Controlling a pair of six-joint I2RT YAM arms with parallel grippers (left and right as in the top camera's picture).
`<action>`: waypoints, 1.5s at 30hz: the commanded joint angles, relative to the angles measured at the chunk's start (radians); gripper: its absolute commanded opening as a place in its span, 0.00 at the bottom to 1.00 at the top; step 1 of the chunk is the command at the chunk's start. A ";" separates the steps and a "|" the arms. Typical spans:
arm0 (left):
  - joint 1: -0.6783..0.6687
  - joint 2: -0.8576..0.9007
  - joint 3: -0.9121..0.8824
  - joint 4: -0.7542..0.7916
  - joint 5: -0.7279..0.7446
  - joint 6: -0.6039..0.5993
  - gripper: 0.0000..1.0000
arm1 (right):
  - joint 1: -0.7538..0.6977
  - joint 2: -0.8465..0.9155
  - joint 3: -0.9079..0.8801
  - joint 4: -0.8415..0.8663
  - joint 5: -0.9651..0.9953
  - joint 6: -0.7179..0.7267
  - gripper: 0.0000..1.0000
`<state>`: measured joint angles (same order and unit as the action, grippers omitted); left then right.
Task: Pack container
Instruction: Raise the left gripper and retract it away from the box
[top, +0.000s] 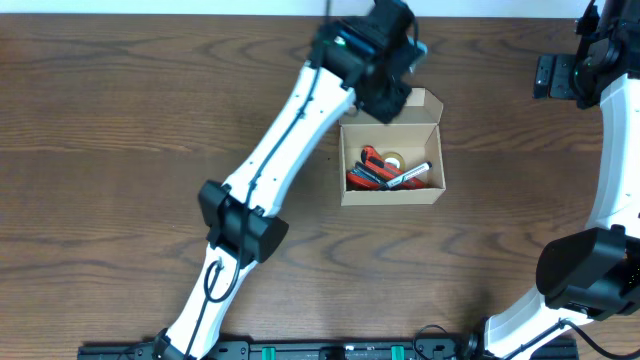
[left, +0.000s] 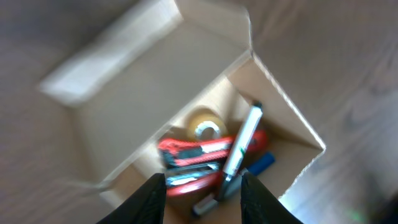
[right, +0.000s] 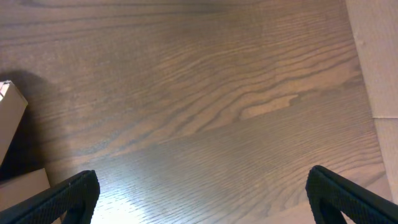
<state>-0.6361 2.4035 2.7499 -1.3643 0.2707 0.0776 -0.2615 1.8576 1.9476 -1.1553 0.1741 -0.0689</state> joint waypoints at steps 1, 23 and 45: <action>0.044 0.005 0.131 -0.047 -0.092 -0.015 0.38 | -0.005 -0.016 0.016 -0.001 0.001 0.012 0.99; 0.386 0.005 0.257 -0.189 -0.207 -0.291 0.29 | -0.005 -0.016 0.016 0.004 -0.341 0.013 0.99; 0.407 0.005 -0.192 -0.057 -0.006 -0.311 0.06 | -0.006 0.140 -0.034 0.078 -0.320 0.182 0.01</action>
<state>-0.2276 2.4035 2.5809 -1.4235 0.2157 -0.2138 -0.2615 1.9633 1.9270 -1.0721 -0.1558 0.0525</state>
